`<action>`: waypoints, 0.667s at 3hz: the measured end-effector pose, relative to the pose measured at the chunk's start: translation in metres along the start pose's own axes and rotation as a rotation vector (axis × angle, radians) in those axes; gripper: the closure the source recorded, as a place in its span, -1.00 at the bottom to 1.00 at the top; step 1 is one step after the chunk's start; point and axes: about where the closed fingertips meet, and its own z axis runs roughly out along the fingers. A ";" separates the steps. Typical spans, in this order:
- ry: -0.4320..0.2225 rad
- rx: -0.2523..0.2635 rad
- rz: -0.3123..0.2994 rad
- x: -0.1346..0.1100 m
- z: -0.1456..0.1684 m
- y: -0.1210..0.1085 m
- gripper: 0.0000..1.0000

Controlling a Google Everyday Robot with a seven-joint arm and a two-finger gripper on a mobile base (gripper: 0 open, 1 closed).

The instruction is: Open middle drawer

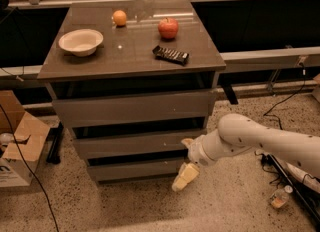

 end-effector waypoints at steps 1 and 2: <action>-0.006 0.053 -0.031 -0.011 0.012 -0.030 -1.00; -0.046 0.109 -0.072 -0.020 0.026 -0.065 -1.00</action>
Offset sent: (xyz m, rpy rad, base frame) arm 0.1216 0.0151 -0.0250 0.0381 -0.2489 -0.0227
